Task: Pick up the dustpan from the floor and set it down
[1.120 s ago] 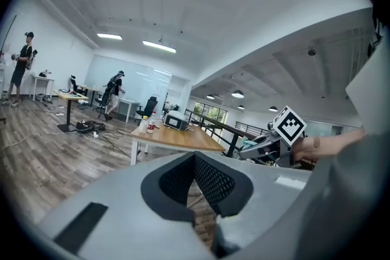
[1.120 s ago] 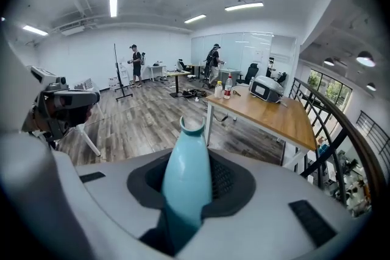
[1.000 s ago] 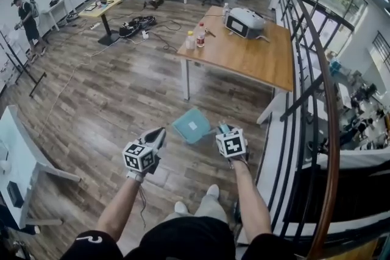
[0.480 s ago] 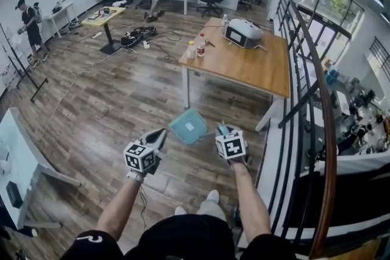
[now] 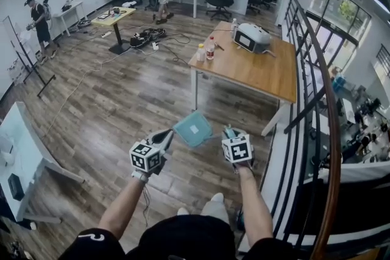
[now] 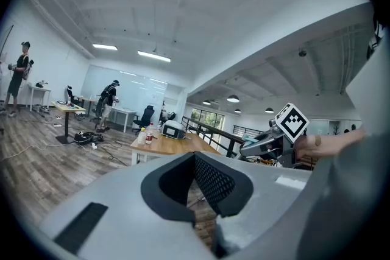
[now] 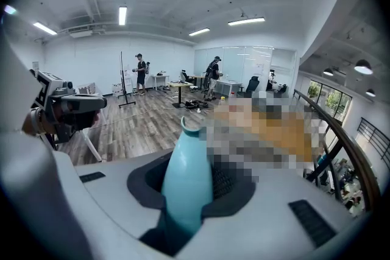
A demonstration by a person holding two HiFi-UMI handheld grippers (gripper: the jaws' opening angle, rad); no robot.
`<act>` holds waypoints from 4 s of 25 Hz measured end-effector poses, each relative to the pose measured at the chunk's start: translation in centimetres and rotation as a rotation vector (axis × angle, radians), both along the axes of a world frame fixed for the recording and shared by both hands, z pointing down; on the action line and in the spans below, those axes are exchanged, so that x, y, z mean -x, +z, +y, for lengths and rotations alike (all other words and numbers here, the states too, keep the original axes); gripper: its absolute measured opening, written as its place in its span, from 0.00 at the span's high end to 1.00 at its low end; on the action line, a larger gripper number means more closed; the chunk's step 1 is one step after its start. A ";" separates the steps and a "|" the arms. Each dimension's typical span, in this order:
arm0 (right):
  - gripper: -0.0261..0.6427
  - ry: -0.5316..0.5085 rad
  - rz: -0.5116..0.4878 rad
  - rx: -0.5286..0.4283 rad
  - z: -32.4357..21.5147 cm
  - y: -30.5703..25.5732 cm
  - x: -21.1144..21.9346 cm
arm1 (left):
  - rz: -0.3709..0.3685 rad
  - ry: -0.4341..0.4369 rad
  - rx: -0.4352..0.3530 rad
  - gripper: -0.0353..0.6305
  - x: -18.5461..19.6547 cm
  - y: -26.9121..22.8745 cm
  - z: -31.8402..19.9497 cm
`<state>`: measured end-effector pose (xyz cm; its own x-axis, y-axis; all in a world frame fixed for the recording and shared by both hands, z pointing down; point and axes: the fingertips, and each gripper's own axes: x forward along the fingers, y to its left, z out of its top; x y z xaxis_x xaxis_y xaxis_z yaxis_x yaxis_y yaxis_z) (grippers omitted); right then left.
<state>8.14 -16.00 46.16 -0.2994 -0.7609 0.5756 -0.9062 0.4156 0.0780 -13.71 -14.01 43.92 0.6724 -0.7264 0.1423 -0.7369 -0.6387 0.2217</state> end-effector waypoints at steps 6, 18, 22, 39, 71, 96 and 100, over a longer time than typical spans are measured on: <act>0.83 0.002 0.008 -0.028 -0.2 -0.1 0.4 | 0.000 -0.008 0.005 0.95 1.0 0.2 0.1; 0.83 0.011 0.007 -0.022 0.6 0.1 1.1 | -0.008 0.000 -0.001 0.95 1.9 0.3 0.9; 0.83 0.020 0.009 -0.020 0.8 0.3 0.6 | -0.003 0.004 0.001 0.95 1.7 0.3 1.1; 0.83 0.057 0.000 0.065 -1.2 5.7 -2.8 | -0.022 0.018 0.080 0.95 -1.0 4.4 -0.7; 0.83 0.023 0.024 0.256 -13.7 27.6 -8.0 | -0.057 0.022 0.279 0.95 -10.3 20.2 -12.5; 0.83 0.009 0.079 0.392 -14.9 41.8 -9.8 | -0.073 -0.030 0.434 0.95 -13.8 33.1 -16.2; 0.83 0.011 0.080 0.399 -14.9 43.2 -10.0 | -0.076 -0.043 0.447 0.95 -13.5 34.2 -16.6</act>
